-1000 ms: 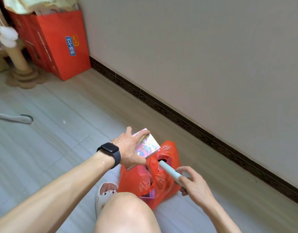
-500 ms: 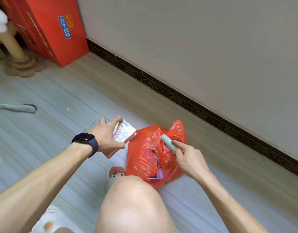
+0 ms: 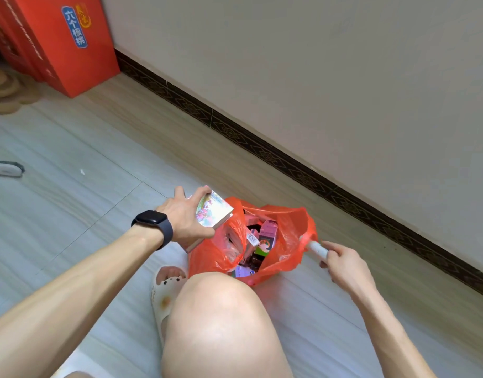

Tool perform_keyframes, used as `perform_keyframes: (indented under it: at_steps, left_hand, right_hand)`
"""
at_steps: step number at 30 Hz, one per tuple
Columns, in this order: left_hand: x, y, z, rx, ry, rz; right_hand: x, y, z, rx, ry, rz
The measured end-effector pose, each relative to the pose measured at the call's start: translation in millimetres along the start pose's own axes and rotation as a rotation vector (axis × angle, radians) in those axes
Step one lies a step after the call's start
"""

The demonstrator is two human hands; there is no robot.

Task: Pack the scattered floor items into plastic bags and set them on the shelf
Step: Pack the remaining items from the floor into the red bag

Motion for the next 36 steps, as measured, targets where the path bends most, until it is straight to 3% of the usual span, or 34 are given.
perform_keyframes:
  at_steps: [5,9,13,19,23,29,31,33,34,36]
  left_hand:
    - [-39.3,-2.9,11.6,0.012,-0.027,-0.130]
    - [-70.7,-3.0,22.1,0.012,-0.062,-0.165]
    - [-66.4,-7.4,22.1,-0.026,-0.069,0.001]
    - [-13.2,-7.1,14.8,0.000,0.063,0.081]
    - [0.4,-4.4,14.4,-0.003,0.096,0.049]
    - [-25.4,-6.6,21.9,-0.033,0.014,-0.154]
    - [-46.7,-8.7,22.5,-0.039,-0.103,-0.138]
    - [-71.7,-13.5,22.9,-0.058,-0.254,-0.078]
    - [-84.6,-17.7,22.6,-0.070,-0.329,-0.047]
    - [-106.5,-27.4,22.4,-0.094,-0.442,-0.023]
  right_hand:
    - [13.6,44.3,-29.9,-0.233,0.031,0.143]
    - [69.2,45.4,-38.6,-0.184,0.210,0.256]
    - [128.4,11.3,-22.4,-0.038,0.414,0.026]
    - [155.0,-77.8,24.8,0.304,0.502,-0.534]
    - [141.7,-105.8,48.6,0.295,0.465,-0.601]
    - [97.7,-111.6,44.6,0.262,0.459,-0.258]
    - [93.1,-94.4,36.4,0.199,0.275,0.207]
    - [91.4,-87.8,25.0,0.334,-0.027,0.743]
    - [92.1,-88.8,21.8,0.434,-0.119,0.890]
    - [93.6,-89.2,20.7,0.498,-0.086,0.909]
Point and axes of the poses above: each hand's wrist, its own z-axis towards the middle knuckle, its own y-axis out of the back of the hand, x = y × z, the point moved 6 cm from there along z, towards the middle knuckle, and after that the axes turned 14 degrees about -x, right-handed, at the moved point
